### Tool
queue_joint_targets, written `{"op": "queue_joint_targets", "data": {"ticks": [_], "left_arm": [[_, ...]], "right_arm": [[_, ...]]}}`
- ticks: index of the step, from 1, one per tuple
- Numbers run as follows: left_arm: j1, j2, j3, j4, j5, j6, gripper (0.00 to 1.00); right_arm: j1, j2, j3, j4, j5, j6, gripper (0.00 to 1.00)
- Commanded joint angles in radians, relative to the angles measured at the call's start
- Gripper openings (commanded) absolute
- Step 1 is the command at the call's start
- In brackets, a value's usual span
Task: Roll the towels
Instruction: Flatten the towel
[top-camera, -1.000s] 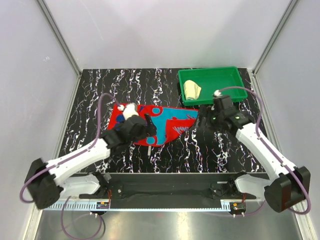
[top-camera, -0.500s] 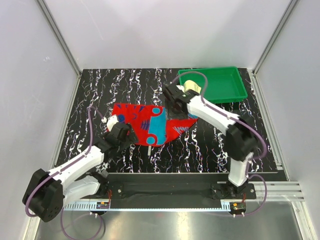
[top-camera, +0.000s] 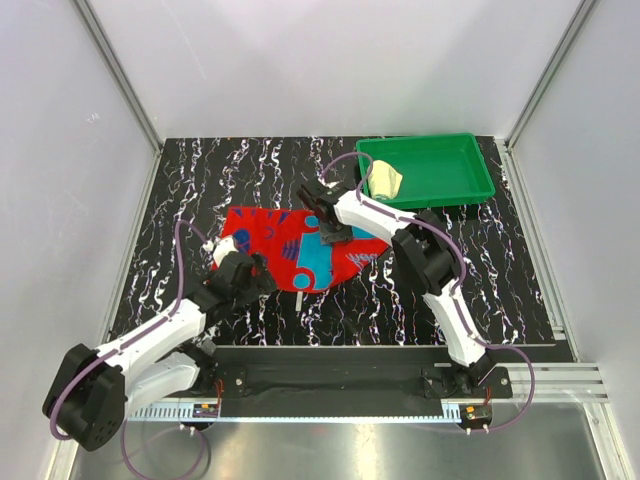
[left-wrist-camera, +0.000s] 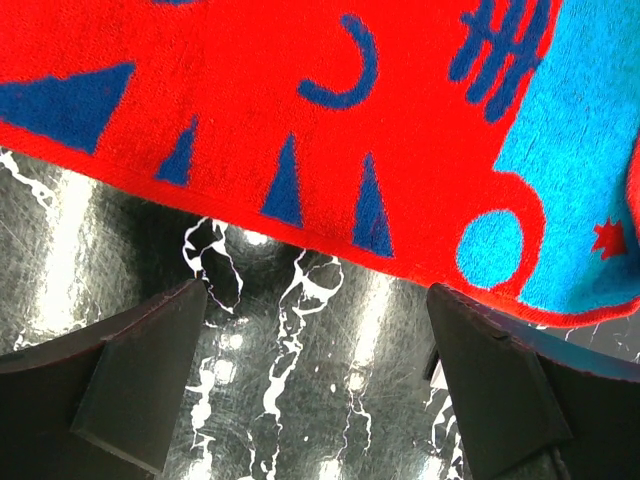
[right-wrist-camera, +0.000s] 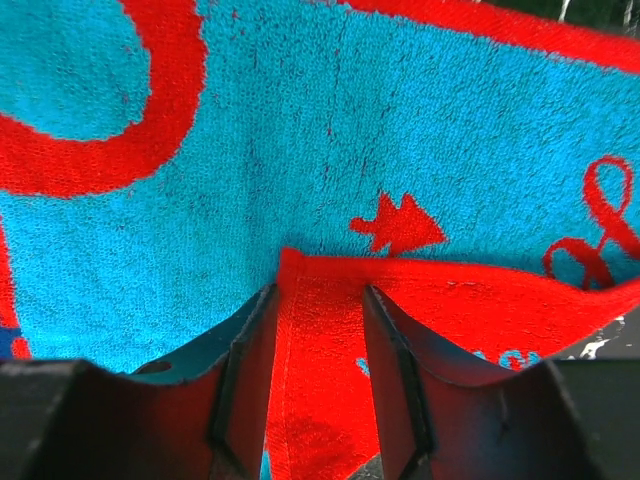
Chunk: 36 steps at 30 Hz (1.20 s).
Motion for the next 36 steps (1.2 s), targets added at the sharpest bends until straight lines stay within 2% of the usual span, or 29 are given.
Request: {"op": "queue_joint_targets", "data": {"ticks": [1, 12, 14, 19, 23, 29, 36], "left_arm": [[0.011, -0.004, -0.006, 0.066, 0.016, 0.027, 0.99], [0.022, 0.035, -0.020, 0.103, 0.025, 0.043, 0.99], [0.025, 0.038, -0.021, 0.107, 0.028, 0.044, 0.99], [0.033, 0.041, -0.021, 0.110, 0.029, 0.049, 0.99], [0.034, 0.056, -0.024, 0.121, 0.034, 0.049, 0.99], [0.034, 0.076, -0.023, 0.129, 0.037, 0.046, 0.99], [0.038, 0.087, -0.009, 0.129, 0.034, 0.043, 0.99]], "right_arm": [[0.011, 0.009, 0.060, -0.013, 0.057, 0.004, 0.46], [0.012, 0.067, 0.074, 0.007, 0.014, 0.009, 0.46], [0.012, 0.076, 0.077, 0.002, 0.022, 0.009, 0.41], [0.012, 0.072, 0.082, -0.012, 0.038, 0.012, 0.17], [0.012, 0.038, 0.078, -0.020, 0.049, 0.013, 0.09], [0.012, -0.049, 0.057, -0.052, 0.074, 0.023, 0.09], [0.012, -0.190, -0.090, -0.038, 0.081, 0.039, 0.15]]}}
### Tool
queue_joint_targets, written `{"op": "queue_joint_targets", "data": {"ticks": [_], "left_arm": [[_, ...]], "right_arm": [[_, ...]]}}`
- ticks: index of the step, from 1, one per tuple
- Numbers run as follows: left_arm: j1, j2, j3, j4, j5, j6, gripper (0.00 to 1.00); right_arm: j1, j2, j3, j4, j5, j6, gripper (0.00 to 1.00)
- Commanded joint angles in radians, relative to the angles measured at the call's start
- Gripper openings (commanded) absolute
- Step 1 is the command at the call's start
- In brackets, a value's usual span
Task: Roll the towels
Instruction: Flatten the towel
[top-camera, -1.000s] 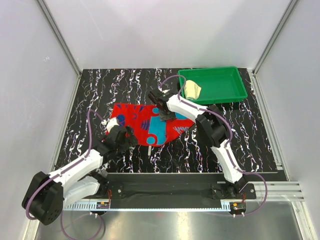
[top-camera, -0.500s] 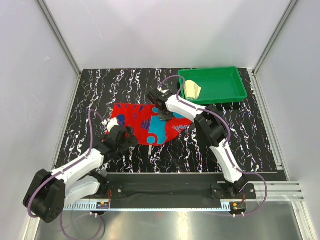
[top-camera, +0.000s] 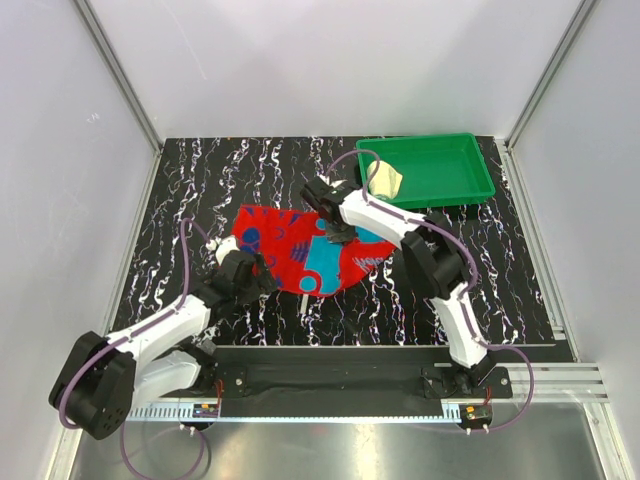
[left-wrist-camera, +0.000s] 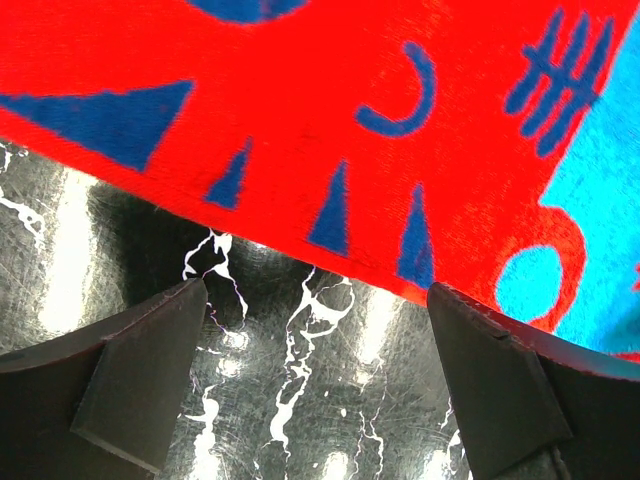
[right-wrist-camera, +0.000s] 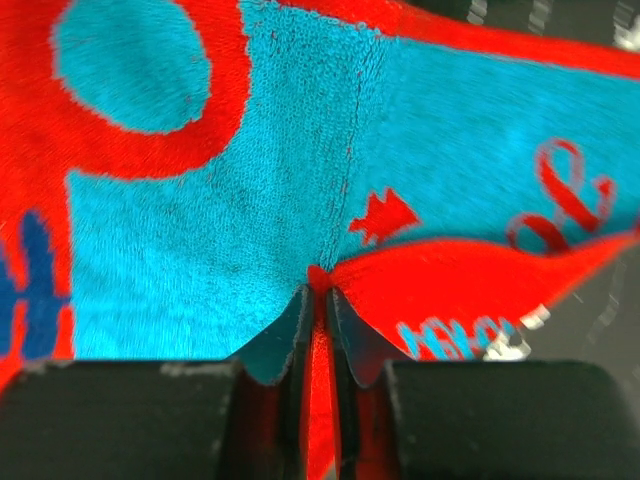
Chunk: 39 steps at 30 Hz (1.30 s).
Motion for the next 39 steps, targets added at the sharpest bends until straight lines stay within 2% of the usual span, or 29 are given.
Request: {"op": "queue_joint_targets", "data": {"ticks": [1, 2, 5, 8, 11, 16, 17, 20, 22, 23, 25, 30, 33, 39], "left_arm": [[0.008, 0.013, 0.010, 0.043, 0.004, 0.007, 0.99], [0.008, 0.015, 0.014, 0.041, 0.003, 0.007, 0.99], [0.011, 0.021, 0.020, 0.037, 0.001, 0.007, 0.99], [0.015, 0.019, 0.026, 0.029, 0.000, 0.005, 0.99], [0.023, 0.022, 0.031, 0.030, 0.004, 0.005, 0.99], [0.054, 0.056, 0.051, 0.043, 0.033, 0.007, 0.99], [0.057, 0.064, 0.054, 0.046, 0.036, 0.007, 0.99], [0.060, 0.073, 0.054, 0.049, 0.041, 0.004, 0.99], [0.060, 0.076, 0.051, 0.055, 0.043, 0.002, 0.99], [0.060, 0.077, 0.050, 0.056, 0.043, 0.000, 0.99], [0.060, 0.082, 0.046, 0.060, 0.041, 0.000, 0.99], [0.062, 0.100, 0.049, 0.067, 0.049, 0.002, 0.99], [0.063, 0.101, 0.057, 0.064, 0.053, 0.005, 0.99], [0.126, 0.074, 0.094, 0.004, 0.055, 0.030, 0.99]], "right_arm": [[0.008, -0.139, -0.065, 0.002, 0.043, 0.024, 0.15], [0.008, -0.161, -0.084, 0.007, 0.044, 0.027, 0.15], [0.008, -0.213, -0.188, 0.027, 0.040, 0.040, 0.01], [0.008, -0.288, -0.287, 0.060, 0.031, 0.059, 0.00], [0.008, -0.351, -0.366, 0.080, 0.023, 0.075, 0.12], [0.008, -0.419, -0.464, 0.111, -0.009, 0.096, 0.22], [0.008, -0.440, -0.498, 0.123, -0.015, 0.104, 0.27], [0.007, -0.483, -0.553, 0.142, -0.040, 0.121, 0.29], [0.013, -0.514, -0.596, 0.157, -0.058, 0.127, 0.21], [0.011, -0.521, -0.607, 0.168, -0.061, 0.135, 0.20], [0.011, -0.534, -0.638, 0.180, -0.063, 0.138, 0.10], [0.010, -0.532, -0.670, 0.205, -0.058, 0.147, 0.00], [0.011, -0.546, -0.687, 0.202, -0.048, 0.152, 0.00], [0.010, -0.721, -0.805, 0.102, 0.017, 0.236, 0.00]]}}
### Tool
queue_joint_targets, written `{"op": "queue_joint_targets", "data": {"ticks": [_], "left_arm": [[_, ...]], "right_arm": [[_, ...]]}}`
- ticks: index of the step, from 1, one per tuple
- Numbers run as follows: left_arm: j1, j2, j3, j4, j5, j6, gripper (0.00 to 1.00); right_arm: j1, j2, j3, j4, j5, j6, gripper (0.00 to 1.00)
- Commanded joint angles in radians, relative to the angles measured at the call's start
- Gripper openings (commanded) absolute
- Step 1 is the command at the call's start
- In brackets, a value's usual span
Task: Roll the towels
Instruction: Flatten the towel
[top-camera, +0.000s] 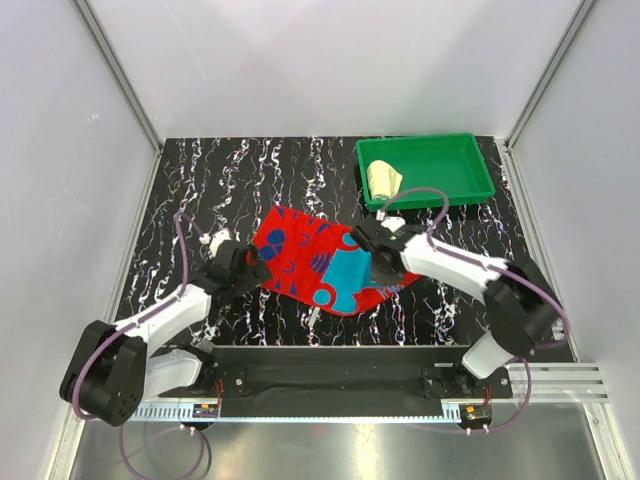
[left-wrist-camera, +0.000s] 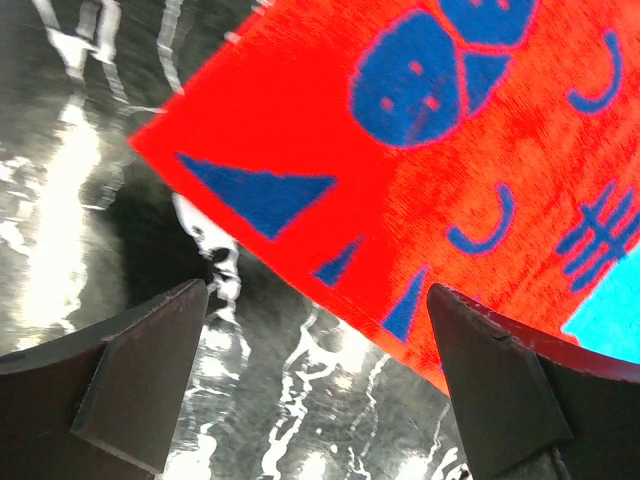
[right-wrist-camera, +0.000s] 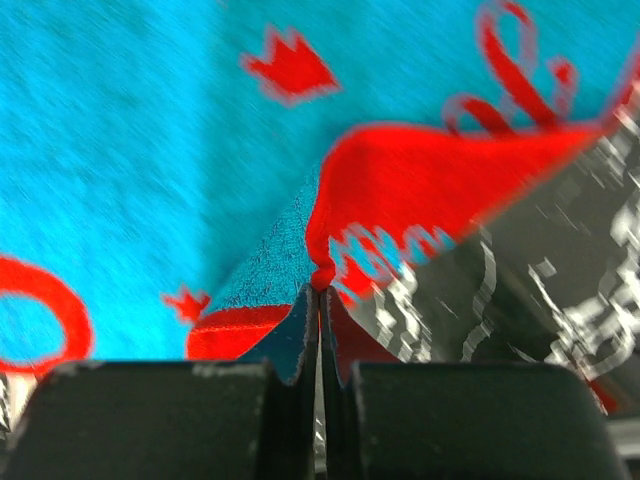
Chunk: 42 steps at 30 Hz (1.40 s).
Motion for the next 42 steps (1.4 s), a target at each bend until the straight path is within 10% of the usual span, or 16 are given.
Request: {"op": "queue_joint_targets", "data": {"ticks": [1, 13, 26, 42], "left_arm": [[0.083, -0.014, 0.046, -0.033, 0.032, 0.023, 0.99], [0.260, 0.096, 0.052, 0.042, 0.161, 0.020, 0.97], [0.257, 0.191, 0.055, 0.112, 0.196, 0.041, 0.00], [0.257, -0.410, -0.043, -0.292, 0.188, -0.051, 0.00]], "right_arm": [[0.009, -0.183, -0.085, -0.077, 0.064, 0.090, 0.00], [0.009, -0.623, -0.361, -0.163, -0.040, 0.300, 0.00], [0.009, -0.771, -0.453, -0.204, -0.104, 0.357, 0.00], [0.009, -0.703, -0.561, -0.109, -0.130, 0.441, 0.00]]}}
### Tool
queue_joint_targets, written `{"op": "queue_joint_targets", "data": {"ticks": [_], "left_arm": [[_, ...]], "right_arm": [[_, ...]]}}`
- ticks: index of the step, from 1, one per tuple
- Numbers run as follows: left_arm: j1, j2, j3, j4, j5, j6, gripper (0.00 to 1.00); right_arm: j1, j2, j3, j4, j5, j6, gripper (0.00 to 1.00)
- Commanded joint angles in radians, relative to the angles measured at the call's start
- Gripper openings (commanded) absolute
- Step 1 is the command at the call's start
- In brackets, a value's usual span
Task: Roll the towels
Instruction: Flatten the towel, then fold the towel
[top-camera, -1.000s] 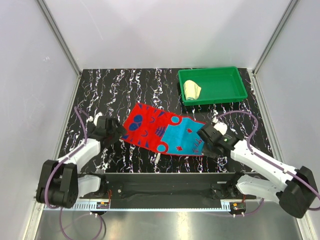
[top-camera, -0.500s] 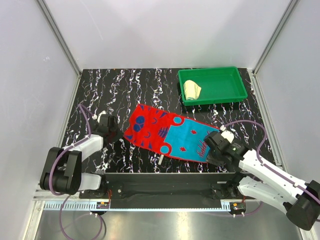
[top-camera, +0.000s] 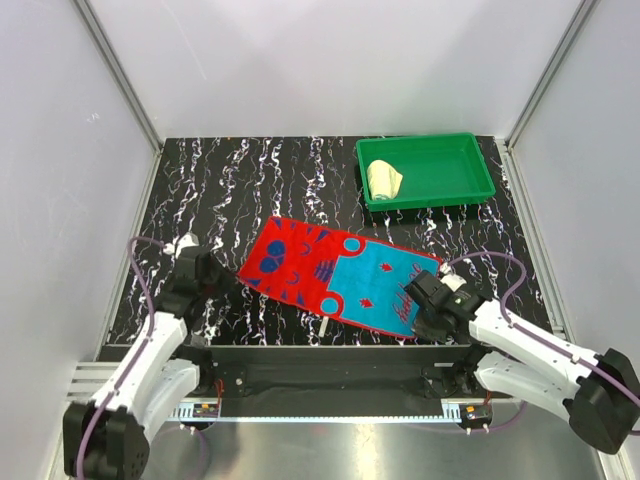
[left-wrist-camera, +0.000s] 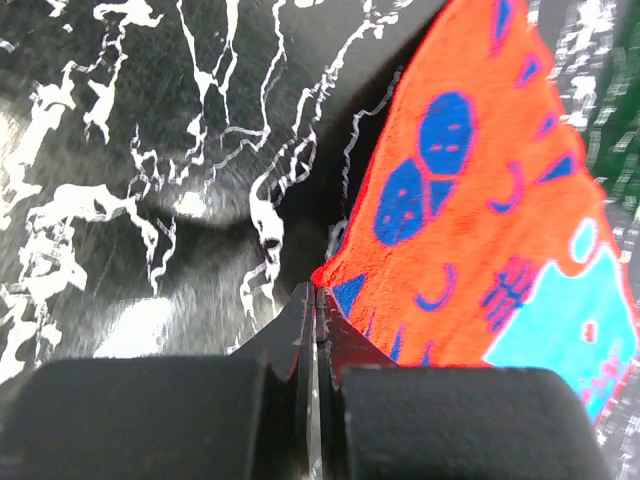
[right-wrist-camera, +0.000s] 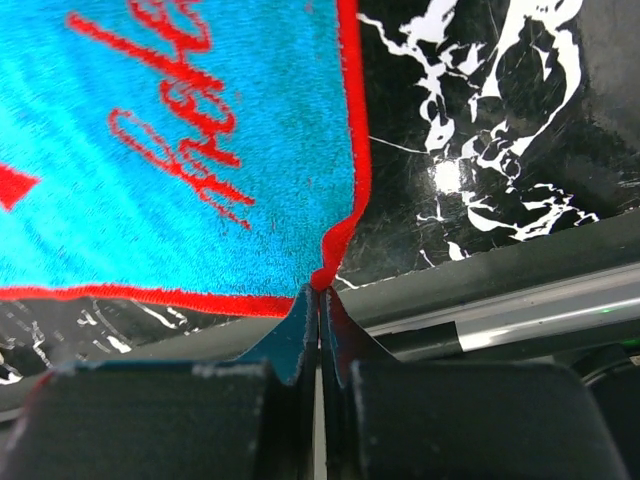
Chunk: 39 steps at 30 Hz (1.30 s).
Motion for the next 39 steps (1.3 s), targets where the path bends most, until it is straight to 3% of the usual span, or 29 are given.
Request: {"op": "queue_joint_targets", "data": {"ticks": [1, 8, 15, 23, 29, 32, 39], "left_arm": [[0.000, -0.108, -0.024, -0.125, 0.013, -0.045, 0.00], [-0.081, -0.332, -0.114, -0.207, 0.019, -0.163, 0.00], [-0.106, -0.318, -0.146, -0.219, -0.011, -0.165, 0.00], [-0.107, -0.297, -0.191, -0.167, -0.010, -0.157, 0.00], [-0.107, -0.297, -0.217, -0.122, 0.012, -0.157, 0.00], [-0.107, -0.301, -0.223, -0.110, 0.013, -0.156, 0.00], [-0.107, -0.231, -0.148, -0.088, -0.004, -0.099, 0.00]], "right_arm": [[0.008, 0.019, -0.006, 0.051, 0.004, 0.048, 0.00], [0.008, 0.100, 0.023, 0.080, 0.070, 0.042, 0.00], [-0.037, 0.249, 0.078, 0.070, 0.175, 0.040, 0.00], [-0.213, 0.178, 0.044, 0.169, 0.106, -0.050, 0.00], [-0.216, 0.270, 0.083, 0.254, 0.041, -0.176, 0.00], [-0.216, 0.241, 0.086, 0.289, 0.032, -0.227, 0.00], [-0.216, 0.048, 0.069, 0.154, 0.026, -0.147, 0.00]]}}
